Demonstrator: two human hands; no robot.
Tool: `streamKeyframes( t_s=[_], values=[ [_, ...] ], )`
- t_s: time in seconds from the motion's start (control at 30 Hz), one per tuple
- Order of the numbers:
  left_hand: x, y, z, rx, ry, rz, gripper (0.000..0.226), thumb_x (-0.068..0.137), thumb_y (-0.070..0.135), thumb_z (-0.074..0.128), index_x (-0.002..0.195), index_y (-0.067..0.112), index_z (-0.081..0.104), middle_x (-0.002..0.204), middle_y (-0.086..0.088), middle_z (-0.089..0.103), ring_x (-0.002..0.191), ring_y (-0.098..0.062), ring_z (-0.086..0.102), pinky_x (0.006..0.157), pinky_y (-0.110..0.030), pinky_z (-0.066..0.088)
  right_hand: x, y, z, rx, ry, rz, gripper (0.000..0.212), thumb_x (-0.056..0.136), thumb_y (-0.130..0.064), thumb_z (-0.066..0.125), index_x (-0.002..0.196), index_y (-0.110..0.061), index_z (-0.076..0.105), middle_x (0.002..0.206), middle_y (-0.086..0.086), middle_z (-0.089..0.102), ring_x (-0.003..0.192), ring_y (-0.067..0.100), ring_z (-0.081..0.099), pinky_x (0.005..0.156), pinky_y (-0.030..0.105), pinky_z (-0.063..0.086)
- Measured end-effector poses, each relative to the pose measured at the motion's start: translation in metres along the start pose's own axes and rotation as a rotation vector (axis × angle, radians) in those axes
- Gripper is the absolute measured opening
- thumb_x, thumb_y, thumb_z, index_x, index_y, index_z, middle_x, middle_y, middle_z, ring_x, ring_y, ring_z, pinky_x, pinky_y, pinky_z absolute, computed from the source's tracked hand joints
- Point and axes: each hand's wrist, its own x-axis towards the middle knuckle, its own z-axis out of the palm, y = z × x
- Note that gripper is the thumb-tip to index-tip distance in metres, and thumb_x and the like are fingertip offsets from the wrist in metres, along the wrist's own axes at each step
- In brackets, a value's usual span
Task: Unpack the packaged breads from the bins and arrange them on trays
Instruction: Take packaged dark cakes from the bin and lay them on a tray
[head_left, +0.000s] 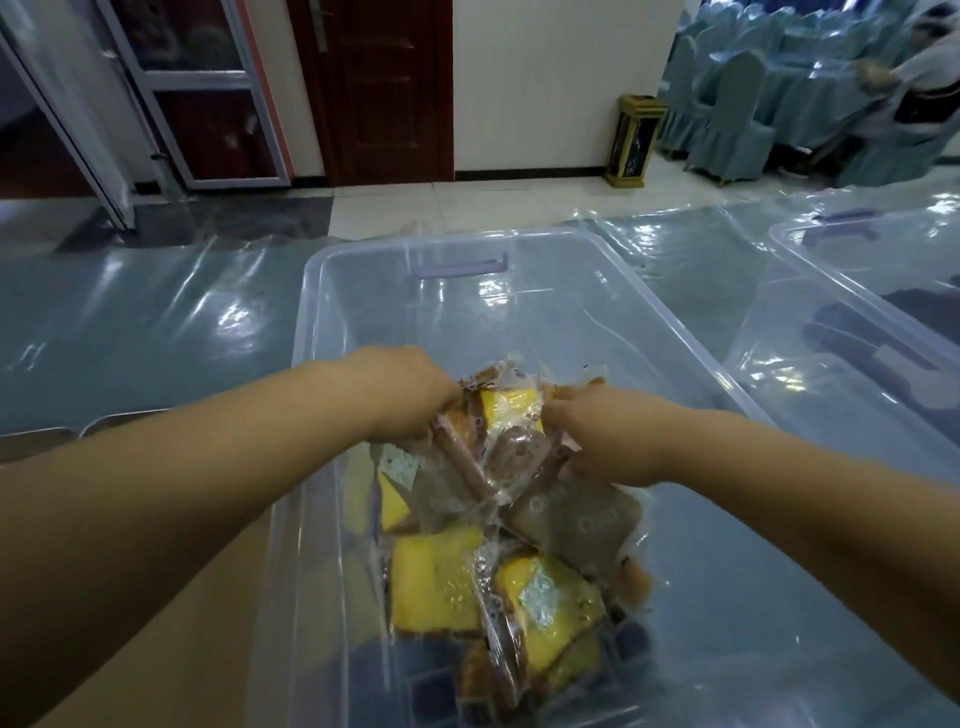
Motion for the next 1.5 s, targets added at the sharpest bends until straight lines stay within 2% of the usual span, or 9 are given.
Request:
streamKeyframes(
  t_s=[0.13, 0.33, 0.53, 0.7, 0.83, 0.97, 1.13, 1.37, 1.5],
  values=[
    [0.018, -0.012, 0.0, -0.151, -0.016, -0.034, 0.037, 0.087, 0.03, 0.061, 0.121, 0.024, 0.05, 0.115, -0.004, 0.056, 0.108, -0.025, 0.05, 0.074, -0.034, 0.041, 0.02, -0.006, 0.011, 0.039, -0.029, 0.006, 0.039, 0.086, -0.025, 0.062, 0.12, -0.013, 0.047, 0.116, 0.006, 0.049, 0.102, 0.024, 0.05, 0.085, 0.036, 0.046],
    [0.057, -0.021, 0.0, -0.379, -0.07, -0.04, 0.058, 0.083, 0.026, 0.069, 0.132, 0.026, 0.039, 0.121, -0.009, 0.054, 0.104, -0.027, 0.053, 0.086, -0.042, 0.047, 0.027, -0.002, 0.023, 0.189, -0.089, 0.059, 0.037, 0.085, -0.023, 0.062, 0.117, -0.015, 0.045, 0.104, 0.005, 0.051, 0.089, 0.021, 0.053, 0.072, 0.033, 0.049],
    [0.094, -0.018, -0.005, -0.444, -0.129, 0.082, 0.089, 0.079, 0.01, 0.071, 0.144, 0.043, 0.019, 0.129, -0.005, 0.05, 0.093, -0.02, 0.05, 0.072, -0.033, 0.042, 0.031, 0.0, 0.024, 0.278, -0.126, 0.084, 0.045, 0.086, -0.021, 0.059, 0.126, -0.015, 0.04, 0.117, 0.007, 0.048, 0.098, 0.023, 0.053, 0.084, 0.034, 0.05],
    [0.116, -0.01, -0.008, -0.232, -0.238, 0.116, 0.082, 0.081, 0.017, 0.071, 0.143, 0.041, 0.024, 0.137, -0.003, 0.042, 0.112, -0.025, 0.046, 0.075, -0.032, 0.035, 0.032, 0.001, 0.023, 0.251, -0.137, 0.081, 0.048, 0.088, -0.026, 0.059, 0.13, -0.014, 0.04, 0.123, 0.008, 0.045, 0.1, 0.022, 0.051, 0.08, 0.028, 0.045],
    [0.12, -0.013, -0.007, -0.206, -0.221, 0.103, 0.066, 0.077, 0.023, 0.076, 0.134, 0.024, 0.043, 0.128, -0.005, 0.049, 0.099, -0.021, 0.048, 0.074, -0.032, 0.037, 0.031, 0.003, 0.019, 0.247, -0.184, 0.095, 0.046, 0.087, -0.03, 0.061, 0.126, -0.014, 0.043, 0.118, 0.008, 0.048, 0.097, 0.022, 0.053, 0.08, 0.028, 0.048],
    [0.111, -0.026, -0.007, -0.229, -0.114, 0.054, 0.058, 0.074, 0.027, 0.077, 0.125, 0.02, 0.049, 0.114, -0.003, 0.056, 0.094, -0.022, 0.052, 0.07, -0.033, 0.038, 0.029, 0.006, 0.012, 0.273, -0.171, 0.127, 0.034, 0.082, -0.033, 0.067, 0.107, -0.017, 0.051, 0.101, 0.005, 0.056, 0.087, 0.019, 0.055, 0.072, 0.029, 0.05],
    [0.077, -0.05, -0.01, -0.343, 0.079, -0.064, 0.032, 0.072, 0.036, 0.074, 0.074, 0.028, 0.044, 0.082, 0.008, 0.052, 0.075, -0.015, 0.05, 0.052, -0.028, 0.031, 0.016, 0.011, -0.006, 0.363, -0.019, 0.218, 0.033, 0.071, -0.029, 0.07, 0.071, -0.027, 0.037, 0.076, -0.003, 0.049, 0.066, 0.012, 0.045, 0.052, 0.027, 0.035],
    [0.012, -0.053, -0.01, -0.385, 0.437, -0.205, 0.027, 0.076, 0.039, 0.067, 0.08, 0.029, 0.043, 0.072, 0.008, 0.052, 0.069, -0.016, 0.05, 0.05, -0.027, 0.031, -0.009, 0.006, -0.024, 0.504, 0.148, 0.31, 0.057, 0.078, -0.032, 0.068, 0.124, -0.017, 0.038, 0.087, -0.002, 0.053, 0.078, 0.016, 0.052, 0.058, 0.026, 0.039],
    [-0.026, -0.041, -0.006, -0.472, 0.6, -0.284, 0.033, 0.077, 0.042, 0.067, 0.095, 0.037, 0.041, 0.083, 0.008, 0.059, 0.075, -0.015, 0.052, 0.055, -0.029, 0.039, -0.027, 0.001, -0.035, 0.469, 0.284, 0.334, 0.033, 0.078, -0.036, 0.064, 0.106, -0.021, 0.053, 0.093, 0.0, 0.053, 0.081, 0.018, 0.052, 0.062, 0.029, 0.039]
  ],
)
